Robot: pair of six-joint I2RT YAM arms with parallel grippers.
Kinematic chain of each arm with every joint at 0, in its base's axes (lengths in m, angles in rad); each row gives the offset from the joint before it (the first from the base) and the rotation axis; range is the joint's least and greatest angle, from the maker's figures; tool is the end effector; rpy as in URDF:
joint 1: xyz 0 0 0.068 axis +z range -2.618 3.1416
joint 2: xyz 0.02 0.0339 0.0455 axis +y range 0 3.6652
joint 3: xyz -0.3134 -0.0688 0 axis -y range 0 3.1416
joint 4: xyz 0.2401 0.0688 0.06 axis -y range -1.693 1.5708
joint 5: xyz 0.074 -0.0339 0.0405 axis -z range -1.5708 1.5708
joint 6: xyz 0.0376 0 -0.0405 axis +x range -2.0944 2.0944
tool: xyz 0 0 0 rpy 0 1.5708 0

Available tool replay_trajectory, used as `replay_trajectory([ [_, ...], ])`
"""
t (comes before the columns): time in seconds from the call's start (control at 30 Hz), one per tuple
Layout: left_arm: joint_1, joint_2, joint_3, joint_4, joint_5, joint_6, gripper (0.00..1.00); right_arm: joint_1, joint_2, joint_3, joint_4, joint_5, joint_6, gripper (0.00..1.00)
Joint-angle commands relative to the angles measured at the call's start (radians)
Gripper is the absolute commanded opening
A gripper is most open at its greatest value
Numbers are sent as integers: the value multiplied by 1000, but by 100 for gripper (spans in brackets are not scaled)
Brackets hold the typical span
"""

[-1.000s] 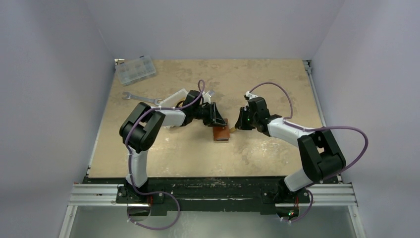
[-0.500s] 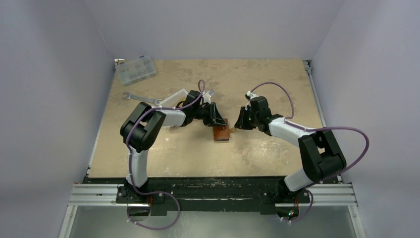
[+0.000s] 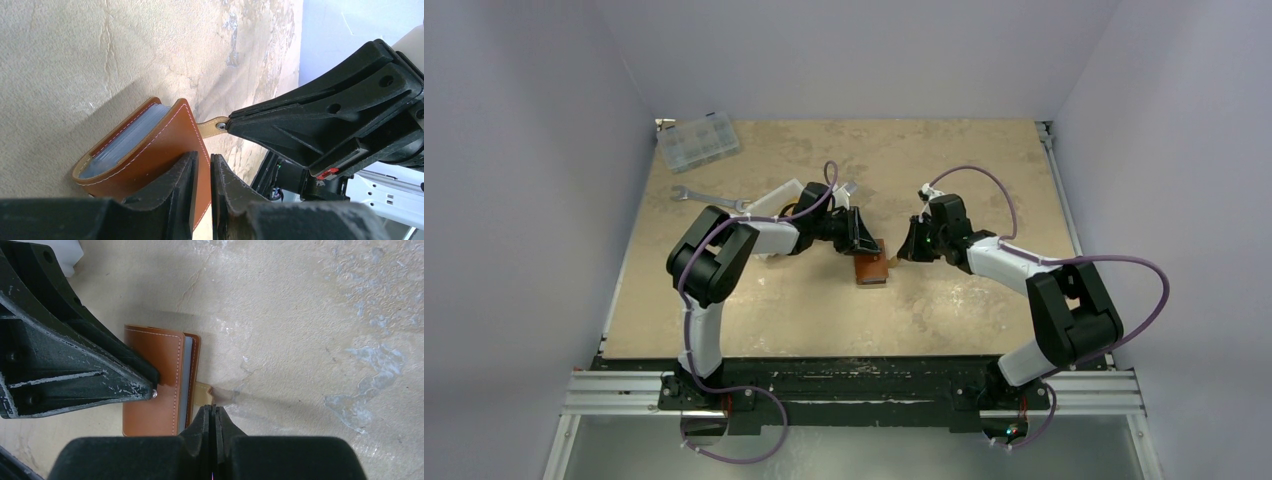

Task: Put the credit cards into the card holder
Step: Close the card holder at the center of the board.

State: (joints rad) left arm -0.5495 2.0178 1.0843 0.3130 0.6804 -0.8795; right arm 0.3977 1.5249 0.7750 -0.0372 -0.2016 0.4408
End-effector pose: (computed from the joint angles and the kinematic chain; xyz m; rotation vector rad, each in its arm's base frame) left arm 0.3548 -0.2450 0.1788 0.0374 2.4734 -1.4711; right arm 0.2741 0.1233 0.2283 -0.0492 2.4313 0.6332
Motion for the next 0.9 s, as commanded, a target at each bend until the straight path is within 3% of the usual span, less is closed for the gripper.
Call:
replay_trajectory([
  [0.0, 10, 10, 23, 3, 8, 20, 19, -4, -10, 16, 5, -10, -10, 0],
  [0.1, 10, 16, 33, -22, -1, 31, 19, -6, -1, 21, -3, -9, -10, 0],
  [0.37, 12, 8, 83, -132, -53, 114, 17, -68, 36, -51, 180, -271, 82, 0],
  [0.67, 19, 33, 78, -206, -119, 163, 0, -120, 118, -88, 351, -464, 179, 0],
  [0.87, 18, 30, 63, -224, -157, 187, 0, -127, 159, -95, 441, -548, 255, 0],
])
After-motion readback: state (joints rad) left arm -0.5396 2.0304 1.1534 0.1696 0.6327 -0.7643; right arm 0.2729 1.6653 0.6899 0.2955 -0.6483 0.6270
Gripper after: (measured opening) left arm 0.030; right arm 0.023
